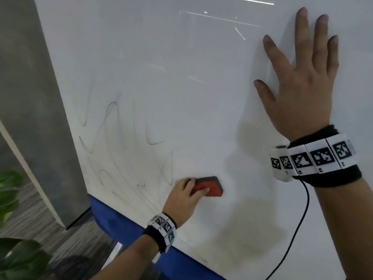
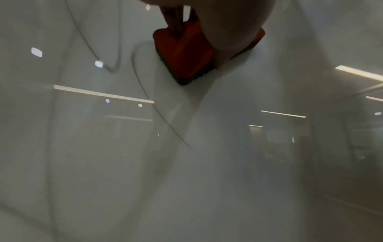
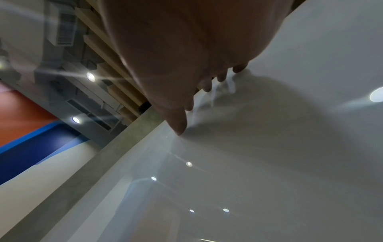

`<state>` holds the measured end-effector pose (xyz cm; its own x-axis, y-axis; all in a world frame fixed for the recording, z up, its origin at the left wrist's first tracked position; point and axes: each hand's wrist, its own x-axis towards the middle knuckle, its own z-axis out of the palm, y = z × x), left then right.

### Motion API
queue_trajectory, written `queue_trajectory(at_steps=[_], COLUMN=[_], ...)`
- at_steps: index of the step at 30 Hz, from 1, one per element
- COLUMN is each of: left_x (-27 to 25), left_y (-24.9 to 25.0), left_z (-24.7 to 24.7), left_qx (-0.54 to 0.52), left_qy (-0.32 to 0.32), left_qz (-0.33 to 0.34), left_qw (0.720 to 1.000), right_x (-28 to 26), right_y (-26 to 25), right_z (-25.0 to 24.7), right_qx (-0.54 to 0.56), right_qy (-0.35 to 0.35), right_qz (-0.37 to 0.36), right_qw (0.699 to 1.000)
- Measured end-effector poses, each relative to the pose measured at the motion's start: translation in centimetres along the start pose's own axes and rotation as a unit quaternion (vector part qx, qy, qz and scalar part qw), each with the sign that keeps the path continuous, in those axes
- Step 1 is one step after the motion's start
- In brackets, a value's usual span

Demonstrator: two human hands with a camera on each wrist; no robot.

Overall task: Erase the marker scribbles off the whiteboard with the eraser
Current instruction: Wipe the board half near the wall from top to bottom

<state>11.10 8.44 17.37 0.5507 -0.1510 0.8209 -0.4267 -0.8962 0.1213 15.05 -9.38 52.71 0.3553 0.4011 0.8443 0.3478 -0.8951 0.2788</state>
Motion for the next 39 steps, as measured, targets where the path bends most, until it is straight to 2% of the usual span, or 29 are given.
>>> queue_trajectory(at_steps=[1,3,4,6,8,10,13,16,17,18,19,21,22,23,24,25,28,31,32,33,36,37,39], left_x=[1.4,4.5,5.8,7.8,8.4,7.2,3.3,2.7,3.6,4.8,6.2,9.1,10.1,10.6,10.8,10.5,8.0,7.4,8.0,8.8,11.7,12.2,12.5], left_y=[-1.5,-4.5,-5.8,-7.1,-6.1,-3.7,-1.2,-3.8,-5.3,-7.0,-8.8,-12.2,-13.1,-13.0,-12.1,-10.8,-6.2,-8.3,-10.1,-12.0,-16.8,-17.0,-15.0], left_z=[-1.4,-4.7,-5.9,-6.9,-6.2,-4.9,-3.2,-4.4,-5.3,-6.3,-7.5,-9.7,-10.2,-10.2,-9.9,-9.3,-7.2,-8.3,-9.3,-10.4,-13.2,-13.3,-12.6], left_qx=[0.007,-0.007,-0.022,-0.063,-0.083,-0.086,-0.079,-0.048,-0.043,-0.043,-0.050,-0.082,-0.095,-0.094,-0.085,-0.075,-0.066,-0.043,-0.034,-0.033,-0.063,-0.060,-0.039], left_qy=[0.023,0.084,0.117,0.193,0.227,0.216,0.128,0.087,0.098,0.123,0.159,0.223,0.242,0.248,0.246,0.239,0.189,0.150,0.152,0.169,0.234,0.244,0.241], left_qz=[-0.013,-0.098,-0.164,-0.297,-0.357,-0.341,-0.250,-0.164,-0.177,-0.220,-0.285,-0.427,-0.470,-0.488,-0.483,-0.456,-0.328,-0.227,-0.231,-0.267,-0.410,-0.420,-0.371], left_qw=[1.000,0.992,0.979,0.933,0.902,0.911,0.957,0.981,0.978,0.967,0.944,0.873,0.844,0.832,0.836,0.854,0.923,0.961,0.960,0.948,0.880,0.872,0.896], right_x=[-0.1,-0.1,-0.1,-0.1,-0.2,-0.2,-0.3,-0.2,-0.2,-0.2,-0.2,-0.2,-0.3,-0.4,-0.4,-0.6,-0.9,-0.8,-0.7,-0.6,-0.7,-0.7,-0.8], right_y=[0.0,0.0,0.0,-0.2,-0.5,-0.7,-0.9,-1.2,-1.2,-1.2,-1.2,-1.5,-1.9,-2.5,-3.4,-4.6,-8.8,-11.4,-11.6,-11.7,-11.6,-11.8,-12.2], right_z=[0.0,0.0,0.0,0.1,0.1,0.1,0.3,0.4,0.5,0.5,0.4,0.3,0.3,0.4,0.6,1.0,3.3,5.2,5.5,5.8,6.0,6.1,6.2], right_qx=[0.004,0.008,0.008,0.008,0.014,0.018,0.021,0.025,0.024,0.025,0.025,0.021,0.016,0.012,0.010,0.012,0.013,0.004,0.000,-0.004,-0.018,-0.021,-0.028], right_qy=[0.000,0.000,0.000,0.001,0.003,0.005,0.011,0.015,0.014,0.013,0.012,0.012,0.012,0.009,0.003,-0.008,-0.055,-0.076,-0.076,-0.075,-0.073,-0.074,-0.078], right_qz=[-0.002,-0.001,0.002,0.009,0.012,0.015,0.021,0.024,0.024,0.025,0.026,0.036,0.043,0.047,0.042,0.026,-0.062,-0.108,-0.106,-0.102,-0.097,-0.094,-0.088], right_qw=[1.000,1.000,1.000,1.000,1.000,1.000,1.000,0.999,0.999,0.999,0.999,0.999,0.999,0.999,0.999,1.000,0.997,0.991,0.991,0.992,0.992,0.993,0.993])
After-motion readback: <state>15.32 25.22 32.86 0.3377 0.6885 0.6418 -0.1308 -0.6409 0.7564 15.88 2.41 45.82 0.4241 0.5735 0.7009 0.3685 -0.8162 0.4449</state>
